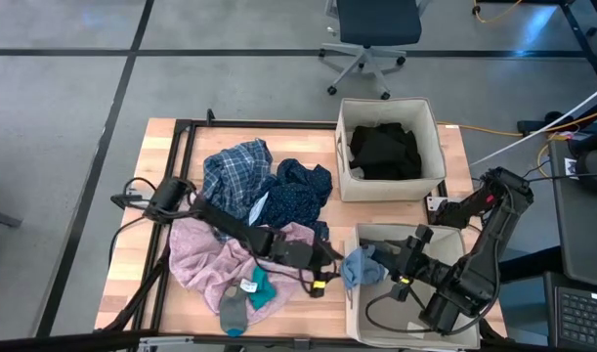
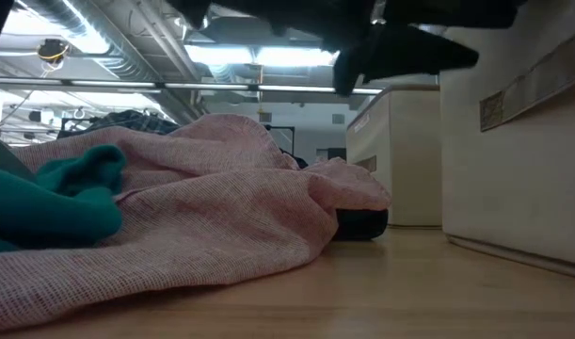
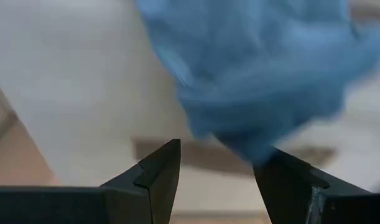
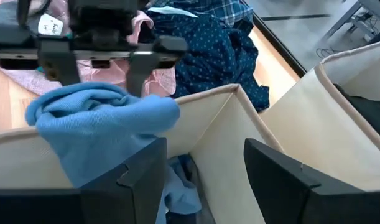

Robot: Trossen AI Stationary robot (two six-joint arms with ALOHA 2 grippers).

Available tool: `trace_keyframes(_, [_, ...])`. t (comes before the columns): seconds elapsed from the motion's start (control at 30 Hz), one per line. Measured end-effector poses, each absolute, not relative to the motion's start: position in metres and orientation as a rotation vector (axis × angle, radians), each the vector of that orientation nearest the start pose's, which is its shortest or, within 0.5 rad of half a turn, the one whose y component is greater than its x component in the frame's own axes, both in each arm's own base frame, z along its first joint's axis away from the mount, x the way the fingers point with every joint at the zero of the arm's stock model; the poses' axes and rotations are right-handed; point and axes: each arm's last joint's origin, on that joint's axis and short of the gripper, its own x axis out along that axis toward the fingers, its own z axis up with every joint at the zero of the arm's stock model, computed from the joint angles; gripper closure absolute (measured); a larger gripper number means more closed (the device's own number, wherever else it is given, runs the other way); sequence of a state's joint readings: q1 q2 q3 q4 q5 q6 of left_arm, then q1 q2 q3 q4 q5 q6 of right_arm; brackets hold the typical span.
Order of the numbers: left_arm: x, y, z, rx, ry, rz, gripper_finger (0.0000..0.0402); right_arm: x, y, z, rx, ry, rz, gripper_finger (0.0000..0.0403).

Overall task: Sort clothes
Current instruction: Put the blue long sock into the bottom laundry organizer, then put the blue sock into the bottom laundry organizer

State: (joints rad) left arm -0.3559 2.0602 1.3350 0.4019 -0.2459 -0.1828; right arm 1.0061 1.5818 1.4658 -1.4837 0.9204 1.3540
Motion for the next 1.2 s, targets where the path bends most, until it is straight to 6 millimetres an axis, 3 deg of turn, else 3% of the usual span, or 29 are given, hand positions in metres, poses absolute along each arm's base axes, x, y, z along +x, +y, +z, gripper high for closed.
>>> trace_keyframes(0.27, [0.444, -0.138, 0.243, -0.045, 0.16, -0.058, 0.0215, 0.164, 0.216, 0.314, -0.064, 0.688, -0.479, 0.0189])
trace_keyframes(0.47, [0.454, -0.131, 0.254, -0.018, 0.125, -0.049, 0.0215, 0.165, 0.216, 0.314, -0.075, 0.689, -0.474, 0.0189])
trace_keyframes(0.67, [0.449, -0.133, 0.249, 0.012, 0.224, -0.078, 0.0215, 0.165, 0.218, 0.314, -0.06, 0.692, -0.468, 0.0189])
trace_keyframes(0.83, [0.421, -0.153, 0.282, 0.091, 0.264, -0.153, 0.0215, 0.165, 0.218, 0.314, -0.054, 0.683, -0.466, 0.0189])
trace_keyframes(0.97, [0.386, -0.169, 0.304, 0.139, 0.369, -0.185, 0.0215, 0.166, 0.219, 0.314, -0.058, 0.651, -0.467, 0.0189])
trace_keyframes(1.07, [0.358, -0.179, 0.308, 0.148, 0.466, -0.147, 0.0215, 0.168, 0.221, 0.316, -0.059, 0.608, -0.459, 0.0189])
trace_keyframes(1.2, [0.318, -0.194, 0.29, 0.133, 0.543, -0.065, 0.0215, 0.179, 0.225, 0.319, -0.019, 0.585, -0.427, 0.0189])
